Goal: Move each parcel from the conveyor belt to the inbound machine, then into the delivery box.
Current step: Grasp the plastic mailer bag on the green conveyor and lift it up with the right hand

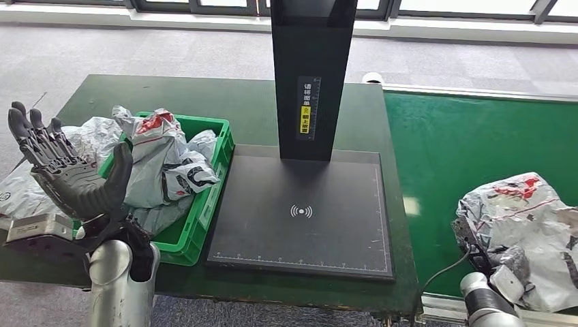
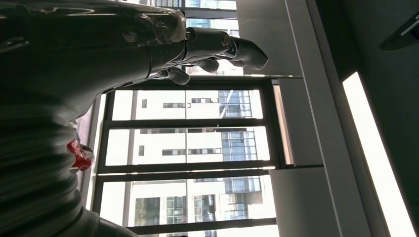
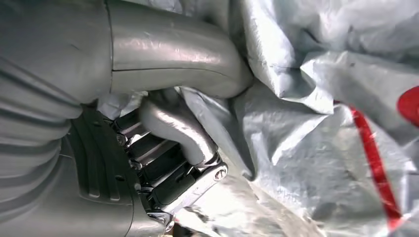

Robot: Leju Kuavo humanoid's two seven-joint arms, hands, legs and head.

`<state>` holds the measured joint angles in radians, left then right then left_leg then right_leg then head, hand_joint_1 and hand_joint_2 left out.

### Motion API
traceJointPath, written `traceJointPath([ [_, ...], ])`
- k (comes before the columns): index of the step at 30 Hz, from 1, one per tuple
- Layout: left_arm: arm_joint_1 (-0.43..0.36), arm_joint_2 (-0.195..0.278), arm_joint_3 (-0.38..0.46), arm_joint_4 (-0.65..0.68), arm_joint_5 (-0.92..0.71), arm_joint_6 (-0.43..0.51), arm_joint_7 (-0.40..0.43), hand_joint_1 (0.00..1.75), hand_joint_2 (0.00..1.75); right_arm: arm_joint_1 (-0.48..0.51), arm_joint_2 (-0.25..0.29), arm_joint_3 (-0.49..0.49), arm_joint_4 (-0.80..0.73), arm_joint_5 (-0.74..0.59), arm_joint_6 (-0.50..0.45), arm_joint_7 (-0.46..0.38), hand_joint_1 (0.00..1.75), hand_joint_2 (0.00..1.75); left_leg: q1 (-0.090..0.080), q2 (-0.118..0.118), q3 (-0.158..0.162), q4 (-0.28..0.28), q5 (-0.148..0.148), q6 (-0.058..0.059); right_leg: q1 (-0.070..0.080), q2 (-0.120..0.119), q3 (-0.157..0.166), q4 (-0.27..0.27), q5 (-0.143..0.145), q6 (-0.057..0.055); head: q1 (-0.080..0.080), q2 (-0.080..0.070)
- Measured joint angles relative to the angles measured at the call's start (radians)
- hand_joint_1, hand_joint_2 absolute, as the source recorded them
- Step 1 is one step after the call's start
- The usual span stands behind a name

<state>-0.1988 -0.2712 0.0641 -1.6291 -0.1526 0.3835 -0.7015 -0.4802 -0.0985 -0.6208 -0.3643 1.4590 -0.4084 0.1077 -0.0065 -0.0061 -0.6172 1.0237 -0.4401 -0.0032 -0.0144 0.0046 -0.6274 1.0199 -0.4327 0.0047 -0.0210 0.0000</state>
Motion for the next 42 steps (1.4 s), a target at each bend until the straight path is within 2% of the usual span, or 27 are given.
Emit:
traceJointPath([
  [3,0.000,0.000,-0.001,0.005,-0.002,-0.002,0.000,0.00,1.75,-0.009,0.017,-0.005,0.000,-0.068,0.016,-0.175,1.75,1.75,0.000,0.000,0.000,0.000,0.000,0.000,0.000,0.000,0.000,0.000,0.000,0.000,0.000,0.000],
  [8,-0.002,0.000,-0.006,0.016,-0.014,-0.006,0.000,0.00,1.75,-0.024,0.095,-0.008,-0.040,-0.216,0.068,-0.555,1.75,1.75,0.001,0.001,0.001,0.000,0.001,-0.001,0.001,0.001,0.000,0.000,0.000,0.000,0.000,0.000],
  [11,-0.005,0.000,-0.011,0.022,-0.016,-0.010,0.000,0.00,1.75,-0.020,0.158,-0.006,-0.107,-0.296,0.138,-0.680,1.75,1.75,0.001,0.000,0.001,0.000,0.001,-0.001,0.001,0.000,0.000,0.000,0.000,0.000,0.000,0.000],
  [15,-0.013,0.000,-0.014,0.032,-0.019,-0.015,0.000,0.00,1.75,0.010,0.237,0.033,-0.244,-0.409,0.251,-0.775,1.75,1.75,0.002,0.000,0.001,0.000,0.001,-0.002,0.001,0.001,0.000,0.000,0.000,-0.001,0.000,0.000],
  [24,-0.018,0.000,-0.015,0.045,-0.021,-0.015,0.000,0.00,1.75,0.046,0.303,0.087,-0.384,-0.472,0.305,-0.796,1.75,1.75,0.001,0.000,0.000,0.000,0.001,-0.001,0.000,0.000,0.000,0.000,0.000,0.000,0.000,0.000],
  [27,-0.022,0.001,-0.017,0.052,-0.021,-0.013,0.000,0.00,1.75,0.084,0.325,0.164,-0.464,-0.567,0.354,-0.804,1.75,1.75,0.001,0.000,0.000,0.000,0.001,-0.001,0.001,0.001,0.000,0.000,0.000,0.000,0.000,0.000],
  [29,-0.028,0.002,-0.022,0.057,-0.020,-0.007,0.000,0.00,1.75,0.113,0.340,0.237,-0.522,-0.588,0.347,-0.778,1.75,1.75,0.001,0.001,0.001,0.000,0.001,-0.002,0.001,0.001,0.000,0.000,0.000,0.000,0.000,0.000],
  [30,-0.031,0.002,-0.025,0.060,-0.019,-0.003,0.000,0.00,1.75,0.125,0.346,0.272,-0.546,-0.583,0.331,-0.757,1.46,1.75,0.001,0.001,0.001,0.000,0.001,-0.002,0.001,0.001,-0.001,0.000,0.000,0.000,0.000,0.000],
  [33,-0.033,0.004,-0.030,0.064,-0.016,0.004,0.000,0.00,1.75,0.149,0.356,0.347,-0.596,-0.562,0.286,-0.712,0.15,1.75,0.001,0.001,0.001,0.000,0.001,-0.002,0.001,0.001,-0.001,0.000,0.000,-0.001,0.000,0.000],
  [34,-0.033,0.004,-0.030,0.064,-0.015,0.007,0.000,0.00,1.75,0.152,0.358,0.362,-0.606,-0.557,0.268,-0.698,0.00,1.75,0.001,0.001,0.001,0.000,0.001,-0.002,0.001,0.001,-0.001,0.000,0.000,-0.001,0.000,0.000],
  [40,-0.030,0.010,-0.032,0.061,-0.014,0.024,0.000,0.00,1.75,0.154,0.349,0.384,-0.616,-0.508,0.090,-0.574,0.00,1.75,0.001,0.001,0.000,0.000,0.001,-0.002,0.000,0.001,0.000,0.000,0.000,0.000,0.000,0.000],
  [42,-0.028,0.011,-0.032,0.060,-0.014,0.029,0.000,0.00,1.75,0.152,0.337,0.384,-0.613,-0.432,-0.004,-0.484,0.00,1.75,0.000,0.001,0.000,0.000,0.001,-0.001,0.000,0.001,0.000,0.000,0.000,0.000,0.000,0.000],
])
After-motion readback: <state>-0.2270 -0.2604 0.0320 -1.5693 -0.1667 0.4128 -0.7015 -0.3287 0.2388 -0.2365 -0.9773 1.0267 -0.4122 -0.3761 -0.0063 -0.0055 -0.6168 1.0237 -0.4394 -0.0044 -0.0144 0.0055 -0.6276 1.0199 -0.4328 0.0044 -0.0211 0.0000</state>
